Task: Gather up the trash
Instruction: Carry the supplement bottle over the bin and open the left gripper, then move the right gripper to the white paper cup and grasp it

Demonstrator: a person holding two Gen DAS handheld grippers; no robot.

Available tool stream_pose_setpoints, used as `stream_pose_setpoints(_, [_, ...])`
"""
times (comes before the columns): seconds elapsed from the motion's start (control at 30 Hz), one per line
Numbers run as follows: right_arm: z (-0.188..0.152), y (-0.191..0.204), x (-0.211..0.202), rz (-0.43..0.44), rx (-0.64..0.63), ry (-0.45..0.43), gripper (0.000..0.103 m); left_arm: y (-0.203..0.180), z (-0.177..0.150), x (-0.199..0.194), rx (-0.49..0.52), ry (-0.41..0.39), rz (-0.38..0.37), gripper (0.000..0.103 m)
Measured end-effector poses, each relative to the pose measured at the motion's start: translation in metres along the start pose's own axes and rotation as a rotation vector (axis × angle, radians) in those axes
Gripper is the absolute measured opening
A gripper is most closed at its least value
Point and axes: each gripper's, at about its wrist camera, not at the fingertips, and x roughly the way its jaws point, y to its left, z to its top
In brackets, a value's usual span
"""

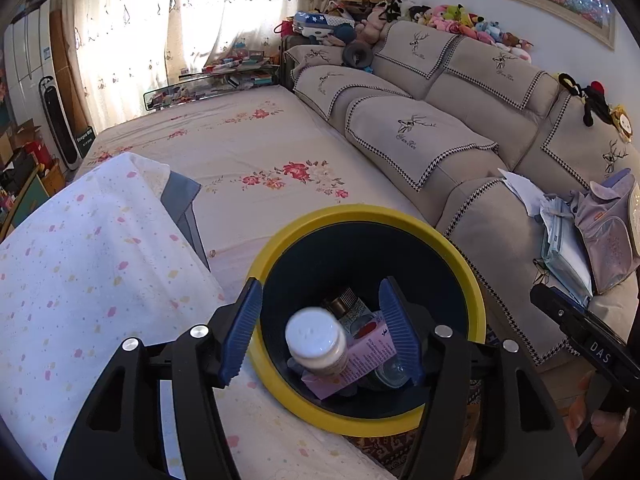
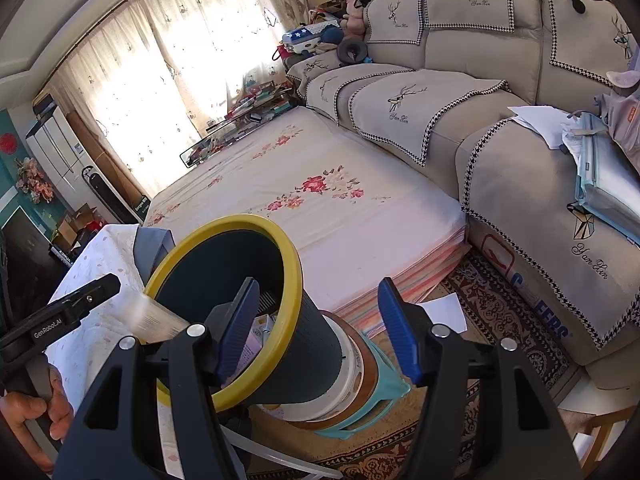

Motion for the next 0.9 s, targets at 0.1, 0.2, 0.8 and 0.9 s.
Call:
stream_pose_setpoints(0.1, [-0.001, 0.005, -0.002, 0.008, -0.007, -0.003, 0.060, 0.016, -0.005, -0.026, -0.015, -0.037, 0.004, 0.065])
stream_pose_setpoints(0.2, [-0.002, 0.014, -0.004, 0.020, -0.023, -0.002, 0.061, 0.034, -0.014, -0.060, -0.041, -0.090, 0.023, 0.071])
stream_pose_setpoints(0.8, [-0.023, 0.129, -0.017, 0.147, -0.220, 0.034, 0.063, 0.244, -0.150, -0.262, -0.329, -0.290, 0.477, 0.081])
stream_pose_setpoints(0.9, [-0.030, 0.167, -0.020, 0.194, -0.284, 0.048, 0.063, 0.280, -0.179, -0.282, -0.375, -0.288, 0.548, 0.081])
